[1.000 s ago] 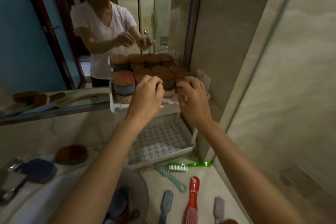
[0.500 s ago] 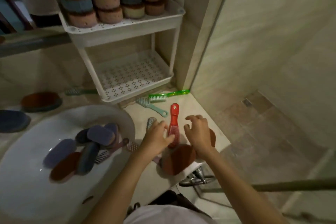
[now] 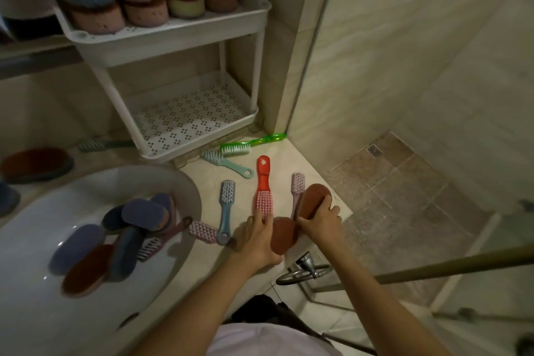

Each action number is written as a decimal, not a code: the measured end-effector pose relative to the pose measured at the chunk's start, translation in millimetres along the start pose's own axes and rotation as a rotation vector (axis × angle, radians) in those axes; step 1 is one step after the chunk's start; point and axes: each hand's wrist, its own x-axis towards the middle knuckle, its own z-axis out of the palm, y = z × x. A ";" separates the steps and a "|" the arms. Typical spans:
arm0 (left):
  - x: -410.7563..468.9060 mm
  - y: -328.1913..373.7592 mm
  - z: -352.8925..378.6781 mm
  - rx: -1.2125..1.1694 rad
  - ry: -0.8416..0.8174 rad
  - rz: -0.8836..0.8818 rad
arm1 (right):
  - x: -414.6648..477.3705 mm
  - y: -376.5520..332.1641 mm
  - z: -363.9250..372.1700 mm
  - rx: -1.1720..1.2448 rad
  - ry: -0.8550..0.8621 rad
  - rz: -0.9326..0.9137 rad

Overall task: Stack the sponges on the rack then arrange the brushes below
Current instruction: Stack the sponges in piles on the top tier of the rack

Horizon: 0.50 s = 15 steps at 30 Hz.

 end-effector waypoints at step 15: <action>-12.5 -15.3 -98.7 -0.574 0.333 -0.162 | -12.7 -63.3 -46.9 0.346 0.259 -0.362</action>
